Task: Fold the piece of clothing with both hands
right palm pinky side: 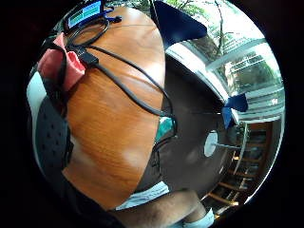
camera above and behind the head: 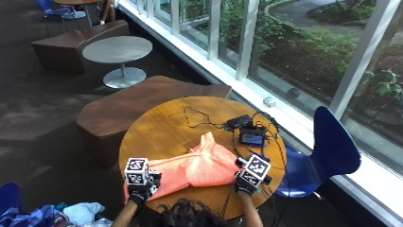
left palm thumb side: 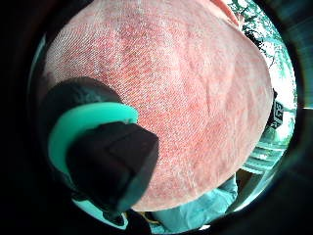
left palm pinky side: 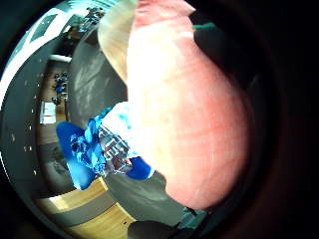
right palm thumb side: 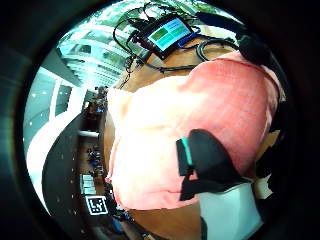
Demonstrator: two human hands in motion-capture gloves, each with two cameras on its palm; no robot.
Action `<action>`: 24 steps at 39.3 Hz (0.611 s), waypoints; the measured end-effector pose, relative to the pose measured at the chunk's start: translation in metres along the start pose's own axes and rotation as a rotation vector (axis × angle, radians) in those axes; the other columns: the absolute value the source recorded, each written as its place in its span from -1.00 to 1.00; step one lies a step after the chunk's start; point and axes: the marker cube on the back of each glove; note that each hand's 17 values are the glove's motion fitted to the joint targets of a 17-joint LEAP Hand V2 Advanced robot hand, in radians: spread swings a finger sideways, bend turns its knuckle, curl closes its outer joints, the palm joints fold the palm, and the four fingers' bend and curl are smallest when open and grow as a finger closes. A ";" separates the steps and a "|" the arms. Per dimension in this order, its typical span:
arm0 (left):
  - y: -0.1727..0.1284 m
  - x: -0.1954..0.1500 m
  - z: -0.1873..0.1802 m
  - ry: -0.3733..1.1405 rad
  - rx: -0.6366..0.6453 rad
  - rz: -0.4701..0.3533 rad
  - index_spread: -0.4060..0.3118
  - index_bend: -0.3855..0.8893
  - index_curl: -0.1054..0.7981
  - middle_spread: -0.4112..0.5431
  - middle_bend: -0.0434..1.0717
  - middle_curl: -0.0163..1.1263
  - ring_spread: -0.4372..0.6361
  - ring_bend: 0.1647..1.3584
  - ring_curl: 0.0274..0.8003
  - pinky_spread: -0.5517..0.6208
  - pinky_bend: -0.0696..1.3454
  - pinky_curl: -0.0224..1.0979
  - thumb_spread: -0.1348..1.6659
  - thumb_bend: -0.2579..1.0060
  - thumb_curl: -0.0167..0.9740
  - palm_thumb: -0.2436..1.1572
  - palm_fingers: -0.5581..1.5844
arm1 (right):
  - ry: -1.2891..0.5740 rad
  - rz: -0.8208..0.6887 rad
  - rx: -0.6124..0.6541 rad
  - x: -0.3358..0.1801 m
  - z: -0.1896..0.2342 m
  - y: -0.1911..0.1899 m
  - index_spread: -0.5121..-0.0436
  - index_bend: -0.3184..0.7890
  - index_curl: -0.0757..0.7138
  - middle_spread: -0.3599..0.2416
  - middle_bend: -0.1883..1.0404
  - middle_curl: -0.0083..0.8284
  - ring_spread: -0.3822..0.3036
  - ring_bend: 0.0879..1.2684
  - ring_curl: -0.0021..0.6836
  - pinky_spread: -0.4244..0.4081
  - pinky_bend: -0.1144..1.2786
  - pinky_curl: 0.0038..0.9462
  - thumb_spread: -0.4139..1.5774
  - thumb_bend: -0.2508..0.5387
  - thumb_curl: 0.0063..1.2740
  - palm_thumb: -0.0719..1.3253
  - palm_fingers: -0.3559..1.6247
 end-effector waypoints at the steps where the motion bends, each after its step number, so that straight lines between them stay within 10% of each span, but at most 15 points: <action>1: -0.002 0.000 0.002 0.018 -0.008 0.007 -0.26 -0.25 0.01 -0.22 -0.73 -0.33 -0.06 -0.53 -0.14 0.15 -0.27 -0.09 0.59 -0.72 -0.63 -0.60 -0.20 | -0.019 -0.003 0.019 -0.001 0.001 -0.003 0.13 -0.56 -0.86 -0.30 0.24 0.17 -0.53 0.68 0.49 -0.67 0.62 0.08 0.58 -0.01 -0.51 -0.32 0.45; 7: -0.008 0.007 0.008 0.063 -0.038 0.093 -0.23 -0.19 -0.01 -0.10 -0.68 -0.38 0.15 -0.48 -0.18 0.36 -0.24 -0.12 0.55 -0.69 -0.68 -0.75 -0.29 | -0.151 0.018 0.145 0.027 -0.004 -0.032 -0.11 -0.24 -0.70 -0.54 0.13 0.12 -0.61 0.55 0.40 -0.73 0.44 0.00 0.40 0.31 -0.33 0.24 0.52; 24: -0.004 0.023 -0.013 0.127 -0.027 0.145 -0.21 -0.13 -0.01 0.01 -0.60 -0.41 0.36 -0.40 -0.23 0.60 -0.22 -0.20 0.47 -0.65 -0.70 -0.72 -0.31 | -0.529 -0.061 0.251 0.012 -0.064 -0.028 -0.16 -0.29 -0.48 -0.65 -0.03 0.09 -0.68 0.31 0.25 -0.84 0.13 -0.20 0.14 -0.04 -0.17 0.49 0.55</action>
